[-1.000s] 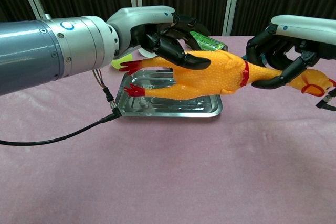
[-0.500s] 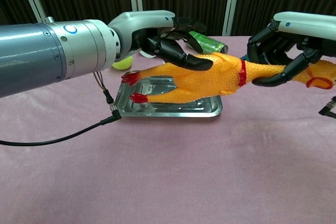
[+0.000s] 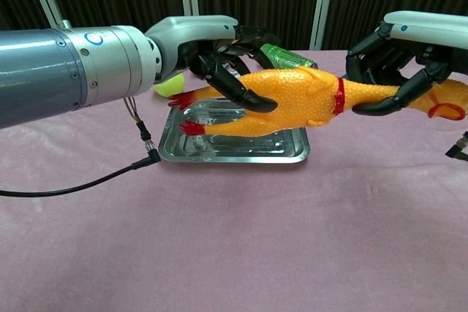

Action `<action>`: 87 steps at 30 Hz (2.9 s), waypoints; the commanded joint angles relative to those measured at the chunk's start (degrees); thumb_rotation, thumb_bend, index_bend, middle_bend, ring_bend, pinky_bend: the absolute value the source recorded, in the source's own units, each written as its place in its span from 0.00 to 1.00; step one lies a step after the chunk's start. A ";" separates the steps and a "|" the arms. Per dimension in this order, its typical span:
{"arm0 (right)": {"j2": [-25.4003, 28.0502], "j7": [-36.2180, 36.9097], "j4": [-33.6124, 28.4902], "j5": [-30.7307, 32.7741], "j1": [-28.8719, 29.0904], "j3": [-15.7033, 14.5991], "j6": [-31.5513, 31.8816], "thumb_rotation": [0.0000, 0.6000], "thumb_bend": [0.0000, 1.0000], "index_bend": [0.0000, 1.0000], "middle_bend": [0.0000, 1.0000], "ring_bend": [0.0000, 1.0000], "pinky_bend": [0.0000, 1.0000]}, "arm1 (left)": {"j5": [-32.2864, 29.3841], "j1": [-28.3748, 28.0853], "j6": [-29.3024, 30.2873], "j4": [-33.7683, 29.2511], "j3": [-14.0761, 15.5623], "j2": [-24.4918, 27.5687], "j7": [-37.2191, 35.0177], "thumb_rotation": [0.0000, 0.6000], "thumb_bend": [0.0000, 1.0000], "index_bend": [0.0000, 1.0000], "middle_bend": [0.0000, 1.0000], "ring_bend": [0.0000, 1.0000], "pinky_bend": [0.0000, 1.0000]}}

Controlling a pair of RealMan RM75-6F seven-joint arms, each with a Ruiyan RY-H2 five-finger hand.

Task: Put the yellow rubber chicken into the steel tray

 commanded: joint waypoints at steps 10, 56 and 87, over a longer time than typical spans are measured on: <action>0.63 1.58 -0.77 -0.90 -0.16 -0.10 0.60 1.00 0.65 1.00 0.79 0.75 0.81 | -2.80 -1.56 -0.64 1.13 -0.35 -1.33 0.50 1.00 0.40 0.21 0.31 0.32 0.39; 1.24 7.29 2.37 -2.77 -1.20 -0.98 2.68 1.00 0.67 1.00 0.78 0.75 0.81 | 1.33 0.74 3.81 -4.74 1.14 2.56 1.86 1.00 0.13 0.00 0.00 0.00 0.13; -9.42 7.23 13.42 3.28 9.01 4.65 -8.35 1.00 0.68 1.00 0.78 0.75 0.81 | 29.22 19.00 17.47 -15.53 9.48 20.52 -9.50 1.00 0.13 0.00 0.00 0.00 0.12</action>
